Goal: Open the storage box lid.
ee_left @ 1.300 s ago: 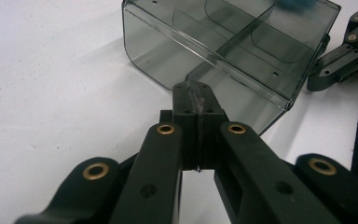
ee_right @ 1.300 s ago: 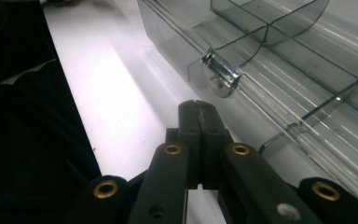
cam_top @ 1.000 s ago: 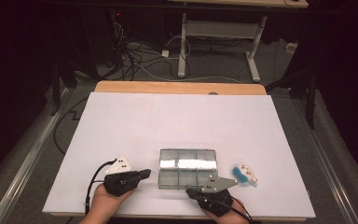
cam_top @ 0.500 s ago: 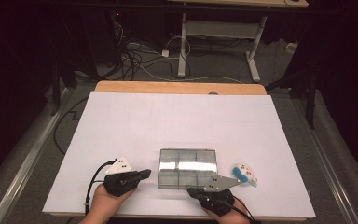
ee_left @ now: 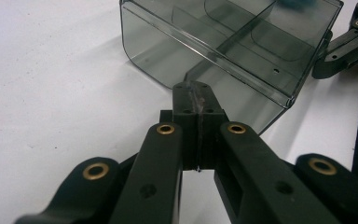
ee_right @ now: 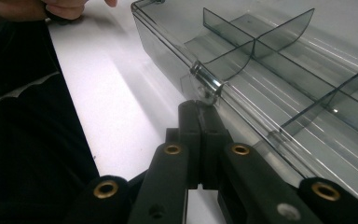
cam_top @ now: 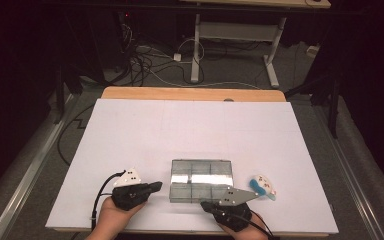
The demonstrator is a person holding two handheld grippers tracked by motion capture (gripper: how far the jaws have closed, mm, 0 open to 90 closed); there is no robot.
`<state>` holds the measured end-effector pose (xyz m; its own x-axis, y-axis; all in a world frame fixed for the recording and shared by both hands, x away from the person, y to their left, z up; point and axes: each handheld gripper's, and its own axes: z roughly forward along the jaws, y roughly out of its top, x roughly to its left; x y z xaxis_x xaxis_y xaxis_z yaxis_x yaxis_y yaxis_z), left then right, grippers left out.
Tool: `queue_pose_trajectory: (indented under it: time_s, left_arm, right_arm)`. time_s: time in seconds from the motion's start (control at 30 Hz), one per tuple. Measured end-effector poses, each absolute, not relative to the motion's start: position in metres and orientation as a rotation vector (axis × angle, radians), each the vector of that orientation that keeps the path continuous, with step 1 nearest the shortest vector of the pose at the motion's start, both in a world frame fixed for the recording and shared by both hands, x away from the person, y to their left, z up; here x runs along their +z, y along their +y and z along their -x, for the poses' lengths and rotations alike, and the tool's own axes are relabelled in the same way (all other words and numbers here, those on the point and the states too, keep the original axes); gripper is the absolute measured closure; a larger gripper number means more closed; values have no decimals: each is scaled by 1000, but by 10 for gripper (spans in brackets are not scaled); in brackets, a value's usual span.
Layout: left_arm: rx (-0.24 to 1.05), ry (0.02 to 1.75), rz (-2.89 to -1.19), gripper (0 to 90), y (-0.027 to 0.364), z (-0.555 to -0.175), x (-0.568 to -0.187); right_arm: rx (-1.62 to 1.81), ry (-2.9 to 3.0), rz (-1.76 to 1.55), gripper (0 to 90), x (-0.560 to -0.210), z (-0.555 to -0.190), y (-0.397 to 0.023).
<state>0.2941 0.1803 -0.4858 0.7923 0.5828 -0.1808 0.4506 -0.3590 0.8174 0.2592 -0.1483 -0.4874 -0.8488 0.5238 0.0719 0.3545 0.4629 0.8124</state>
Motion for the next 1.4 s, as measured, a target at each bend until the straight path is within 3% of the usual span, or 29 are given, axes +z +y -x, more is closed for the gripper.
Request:
queue_pose_trajectory:
  time_s: [1.4]
  left_arm:
    - [155, 724, -1974, 876, 174, -289, -479]
  right_arm:
    - [1421, 2430, -726, 900, -471, -257, -152]
